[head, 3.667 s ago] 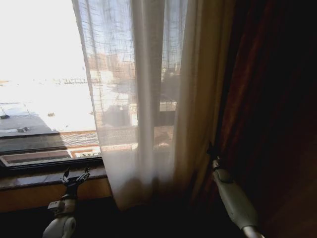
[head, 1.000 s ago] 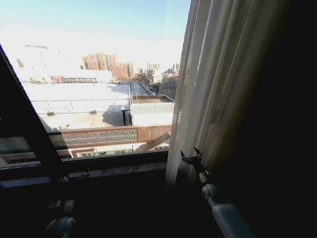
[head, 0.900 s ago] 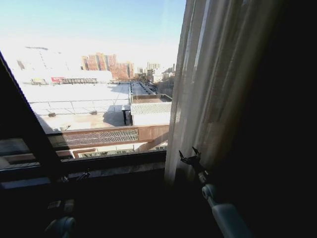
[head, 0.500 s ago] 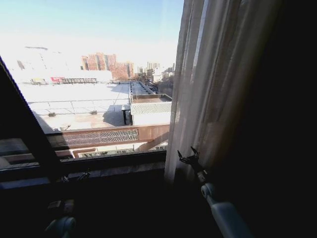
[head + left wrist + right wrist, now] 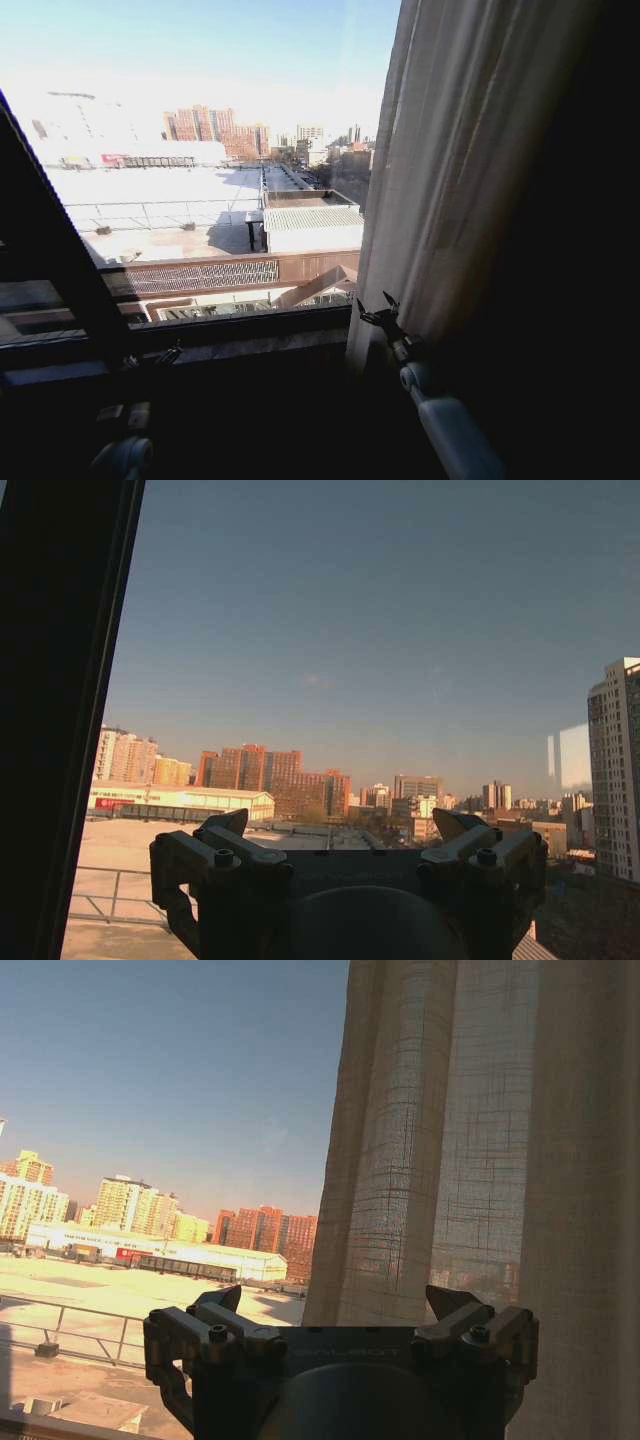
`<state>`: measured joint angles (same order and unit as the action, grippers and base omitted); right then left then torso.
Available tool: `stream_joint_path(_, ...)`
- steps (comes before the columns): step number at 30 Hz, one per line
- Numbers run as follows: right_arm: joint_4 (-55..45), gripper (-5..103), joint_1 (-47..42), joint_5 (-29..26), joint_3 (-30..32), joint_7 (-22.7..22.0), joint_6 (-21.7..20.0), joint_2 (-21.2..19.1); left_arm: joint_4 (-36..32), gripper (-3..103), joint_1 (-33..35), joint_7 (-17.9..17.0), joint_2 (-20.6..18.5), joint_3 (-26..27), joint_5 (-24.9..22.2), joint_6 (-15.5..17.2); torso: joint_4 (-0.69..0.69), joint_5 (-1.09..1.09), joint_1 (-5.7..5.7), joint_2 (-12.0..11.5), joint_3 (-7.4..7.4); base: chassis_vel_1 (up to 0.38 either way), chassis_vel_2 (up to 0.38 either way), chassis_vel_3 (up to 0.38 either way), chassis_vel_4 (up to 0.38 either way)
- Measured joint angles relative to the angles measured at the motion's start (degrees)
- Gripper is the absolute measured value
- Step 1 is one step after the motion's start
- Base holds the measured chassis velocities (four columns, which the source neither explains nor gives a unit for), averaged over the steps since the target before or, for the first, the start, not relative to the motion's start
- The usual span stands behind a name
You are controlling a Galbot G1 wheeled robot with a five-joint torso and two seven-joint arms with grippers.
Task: Open the curtains by pulling them apart, changing their state from closed to fully open.
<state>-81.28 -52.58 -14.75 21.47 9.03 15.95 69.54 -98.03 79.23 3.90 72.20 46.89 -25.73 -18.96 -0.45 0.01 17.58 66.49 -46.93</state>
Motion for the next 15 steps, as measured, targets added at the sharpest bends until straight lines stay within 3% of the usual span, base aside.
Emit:
stream_joint_path(6, 1.13, 100, 0.37, 0.02, 0.28, 1.57, 0.47, 0.09, 0.0, 100, 0.0, 0.0, 0.0, 0.0, 0.0, 0.0, 0.02, -0.02, 0.0, 0.0, 0.0, 0.0, 0.0, 0.0, 0.0)
stream_joint_path(15, 2.38, 100, 2.5, 1.72, -0.84, -4.56, -0.34, 0.15, 0.0, 100, 0.0, 0.02, 0.0, -0.01, 0.0, 0.0, 0.02, -0.01, 0.0, 0.0, 0.0, -0.055, 0.023, 0.056, -0.016)
